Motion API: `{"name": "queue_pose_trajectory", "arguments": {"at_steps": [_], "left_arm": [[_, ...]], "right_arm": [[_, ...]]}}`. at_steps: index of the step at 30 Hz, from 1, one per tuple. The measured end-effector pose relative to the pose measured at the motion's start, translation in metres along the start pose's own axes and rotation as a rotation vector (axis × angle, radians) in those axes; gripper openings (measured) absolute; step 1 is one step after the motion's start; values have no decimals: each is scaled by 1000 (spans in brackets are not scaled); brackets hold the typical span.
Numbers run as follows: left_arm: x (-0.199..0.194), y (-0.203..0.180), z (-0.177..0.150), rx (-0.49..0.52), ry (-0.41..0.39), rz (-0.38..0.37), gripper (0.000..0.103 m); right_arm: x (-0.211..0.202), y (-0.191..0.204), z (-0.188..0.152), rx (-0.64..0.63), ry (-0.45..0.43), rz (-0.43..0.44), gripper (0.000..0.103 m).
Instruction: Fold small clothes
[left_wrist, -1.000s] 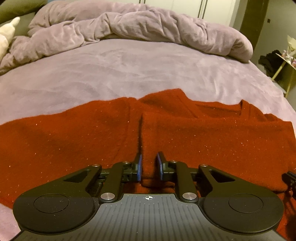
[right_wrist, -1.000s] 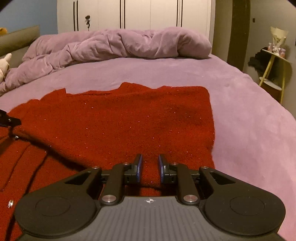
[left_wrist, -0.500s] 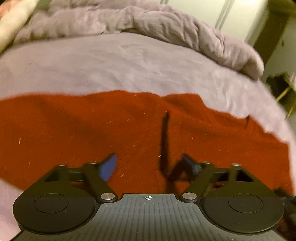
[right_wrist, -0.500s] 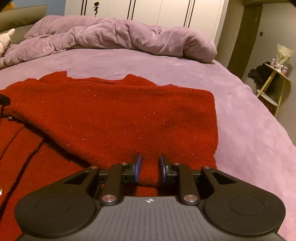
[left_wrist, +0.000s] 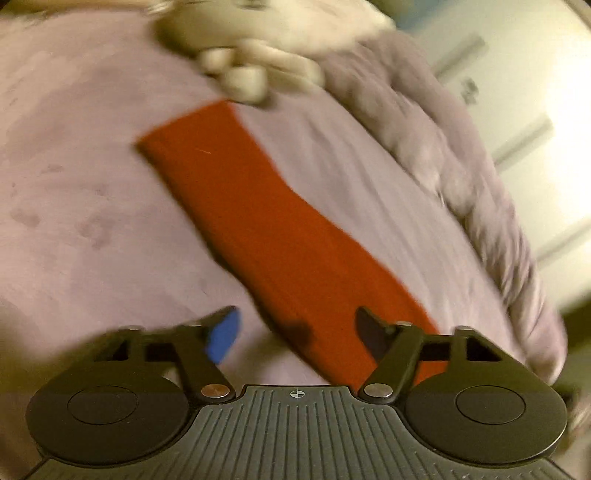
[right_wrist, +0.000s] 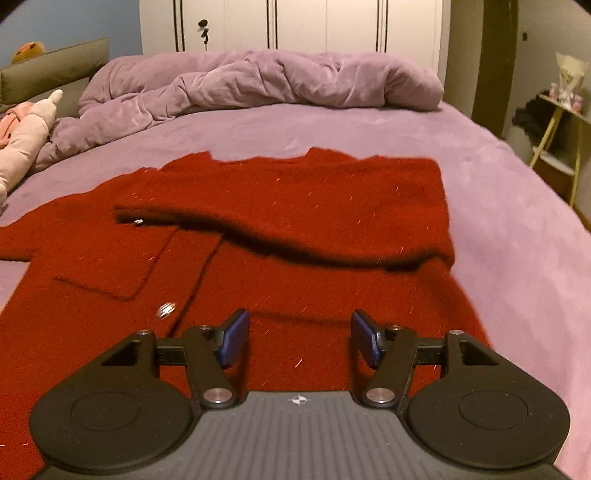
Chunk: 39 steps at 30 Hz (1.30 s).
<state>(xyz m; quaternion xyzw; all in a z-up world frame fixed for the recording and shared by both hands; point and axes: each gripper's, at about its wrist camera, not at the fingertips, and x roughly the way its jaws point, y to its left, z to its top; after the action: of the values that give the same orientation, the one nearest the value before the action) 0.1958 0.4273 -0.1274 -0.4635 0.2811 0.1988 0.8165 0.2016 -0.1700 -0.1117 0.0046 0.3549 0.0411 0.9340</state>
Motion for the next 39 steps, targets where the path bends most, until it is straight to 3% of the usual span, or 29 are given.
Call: {"name": "queue_pose_trajectory", "arguments": {"at_steps": [2,4,7,9,11,12,15,20,24,26,30,33,35,36,37,39], "left_arm": [[4,19,13,-108,-13,-40,56],[6,38,24,-211,-51,-30,52],[16,59,36,-340,-60,-105,43],[25,63,42,-382,-55,-150,42],[34,66,47,-412,-44,-158,30],[38,67,50,-424,-35,-147,15],[44,70,51,-424,-22,-127,11],[27,22,45,-103,-66,6,11],[15,-28,23,80,-64,-28,11],[12,-72,1,240,-38,-57,11],[2,-179,-80,619,2,-178,11],[0,-242,-155,840,57,-283,11],[6,-267,-201,942,89,-310,15],[11,-276,-222,983,111,-317,22],[17,-280,-242,1017,135,-324,40],[25,-277,-265,1047,168,-315,50]], "right_arm": [[-6,4,-1,13,8,-7,61],[-9,7,-1,18,19,-16,61],[-12,13,0,11,29,-30,61],[-14,15,1,9,30,-37,61],[-14,15,1,21,35,-41,61],[-15,15,0,27,37,-45,61],[-15,14,-2,38,43,-51,61],[-15,10,-3,41,39,-52,61],[-20,4,-2,51,17,-46,61],[-23,1,-3,66,3,-45,61],[-29,-4,-4,96,-17,-43,61],[-32,-10,-5,123,-32,-38,61],[-33,-15,-5,142,-39,-35,61],[-33,-18,-5,148,-41,-33,61],[-33,-20,-5,156,-39,-30,61],[-31,-23,-5,163,-33,-23,61]]}}
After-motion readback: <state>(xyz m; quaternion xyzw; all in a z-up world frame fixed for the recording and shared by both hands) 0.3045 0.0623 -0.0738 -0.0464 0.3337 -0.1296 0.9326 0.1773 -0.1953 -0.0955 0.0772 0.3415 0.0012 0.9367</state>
